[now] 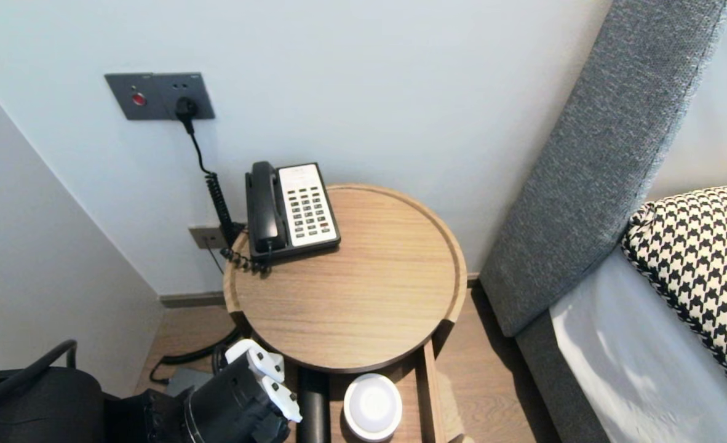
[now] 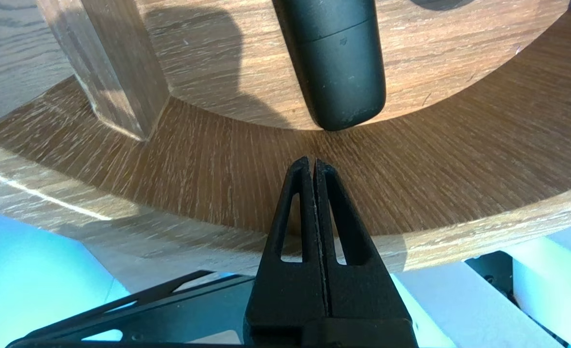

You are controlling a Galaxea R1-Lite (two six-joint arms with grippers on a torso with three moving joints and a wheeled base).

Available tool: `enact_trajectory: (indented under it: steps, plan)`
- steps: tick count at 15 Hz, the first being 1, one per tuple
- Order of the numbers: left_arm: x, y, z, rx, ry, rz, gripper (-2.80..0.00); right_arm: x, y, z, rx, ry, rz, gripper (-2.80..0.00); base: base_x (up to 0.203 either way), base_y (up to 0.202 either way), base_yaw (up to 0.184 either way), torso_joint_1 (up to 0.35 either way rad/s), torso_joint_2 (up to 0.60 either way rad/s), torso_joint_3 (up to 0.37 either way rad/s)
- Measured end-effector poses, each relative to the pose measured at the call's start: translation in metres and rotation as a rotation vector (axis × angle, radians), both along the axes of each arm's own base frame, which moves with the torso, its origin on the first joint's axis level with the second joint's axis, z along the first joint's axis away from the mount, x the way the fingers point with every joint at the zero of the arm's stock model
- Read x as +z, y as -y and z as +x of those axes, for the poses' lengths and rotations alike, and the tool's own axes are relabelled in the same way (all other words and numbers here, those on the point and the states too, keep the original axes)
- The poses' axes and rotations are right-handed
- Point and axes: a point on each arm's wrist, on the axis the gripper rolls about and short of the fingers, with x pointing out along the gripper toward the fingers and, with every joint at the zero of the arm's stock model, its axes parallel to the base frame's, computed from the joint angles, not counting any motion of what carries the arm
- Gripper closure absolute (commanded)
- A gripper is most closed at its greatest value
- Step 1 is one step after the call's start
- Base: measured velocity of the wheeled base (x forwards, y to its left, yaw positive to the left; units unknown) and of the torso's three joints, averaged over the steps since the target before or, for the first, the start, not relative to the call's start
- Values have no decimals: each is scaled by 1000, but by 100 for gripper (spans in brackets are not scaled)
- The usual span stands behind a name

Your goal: Open the nightstand drawer

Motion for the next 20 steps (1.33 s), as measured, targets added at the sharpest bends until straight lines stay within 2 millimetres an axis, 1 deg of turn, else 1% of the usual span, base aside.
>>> enact_trajectory:
  steps: [10,20]
  plan:
    - [-6,-6,-5,-19,-36,1,0,0,0,0,0,0,0,0,0,0,0,0,0,0]
    - [-3,-8,-7,-26,-53,-24,0,0,0,0,0,1,0,0,0,0,0,0,0,0]
